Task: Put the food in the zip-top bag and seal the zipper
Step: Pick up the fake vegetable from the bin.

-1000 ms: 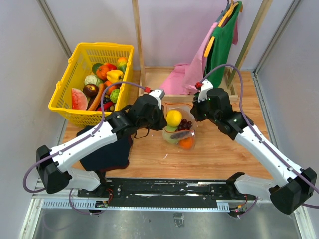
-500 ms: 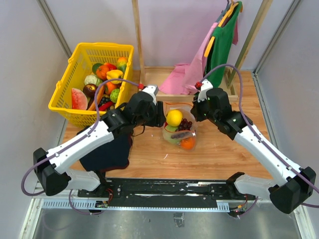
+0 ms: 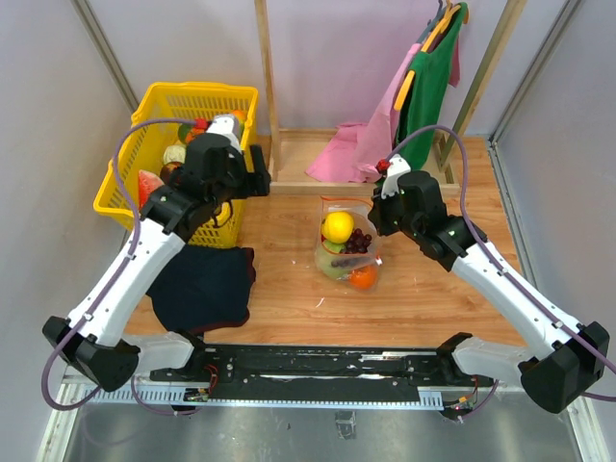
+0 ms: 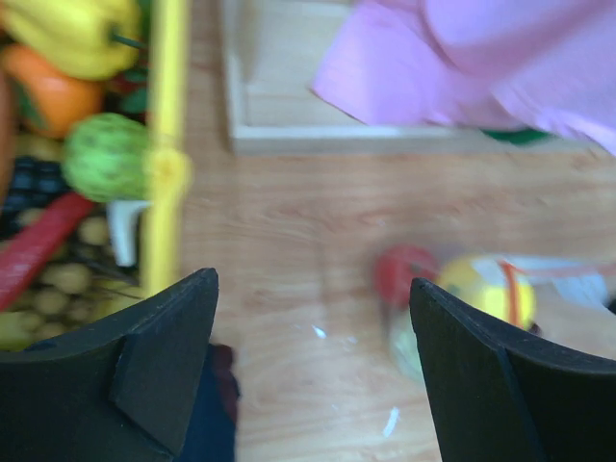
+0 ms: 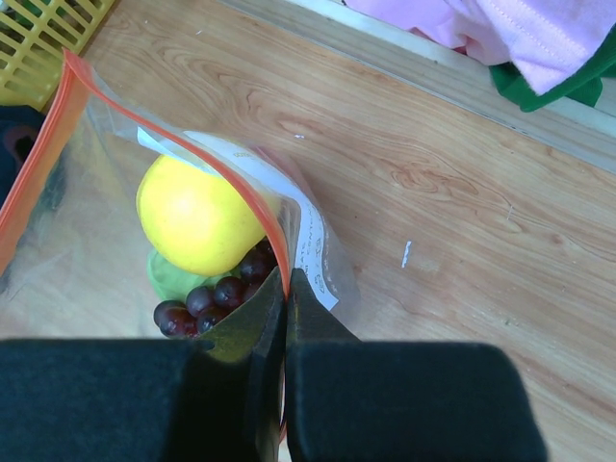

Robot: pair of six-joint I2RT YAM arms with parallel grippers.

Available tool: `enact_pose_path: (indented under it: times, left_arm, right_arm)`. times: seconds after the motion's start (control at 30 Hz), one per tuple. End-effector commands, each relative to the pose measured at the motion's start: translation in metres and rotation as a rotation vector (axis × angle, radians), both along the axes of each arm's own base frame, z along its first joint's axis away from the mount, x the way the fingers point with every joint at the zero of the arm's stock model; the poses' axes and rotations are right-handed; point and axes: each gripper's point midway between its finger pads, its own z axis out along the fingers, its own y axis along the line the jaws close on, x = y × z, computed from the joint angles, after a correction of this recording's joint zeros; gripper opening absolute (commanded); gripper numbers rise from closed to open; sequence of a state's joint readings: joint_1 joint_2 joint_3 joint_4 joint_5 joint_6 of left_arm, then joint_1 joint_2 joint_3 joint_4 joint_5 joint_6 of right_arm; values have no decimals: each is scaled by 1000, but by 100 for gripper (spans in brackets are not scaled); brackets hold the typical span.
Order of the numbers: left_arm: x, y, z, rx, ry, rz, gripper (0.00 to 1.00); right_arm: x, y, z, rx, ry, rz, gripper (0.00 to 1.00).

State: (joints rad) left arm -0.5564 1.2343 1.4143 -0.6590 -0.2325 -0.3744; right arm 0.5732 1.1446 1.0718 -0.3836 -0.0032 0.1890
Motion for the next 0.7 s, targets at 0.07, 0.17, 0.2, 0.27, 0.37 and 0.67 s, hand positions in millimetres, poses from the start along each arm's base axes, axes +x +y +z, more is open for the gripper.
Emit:
enact_pose_path:
  times: [0.07,0.17,0.2,0.27,0.37,0.67]
  left_arm:
    - [27,83,8,94,-18,176,87]
    - [37,106,-1,91,13,213,88]
    - [40,110,-4,87,24,214,88]
    - [46,121,-11,86,47,224,88]
    - [57,143,-27,92,98,265,89]
    - [89,183,-94,39,273,325,83]
  right_arm:
    - [3,-2,2,11,-16,-11,1]
    - [2,-2,1,10,-15,-9,1]
    - [2,-2,1,9,-14,-9,1]
    - [2,-2,1,7,-14,-8,1]
    - [2,-2,1,7,-13,-8,1]
    - [1,-2,-1,2,-11,-3,1]
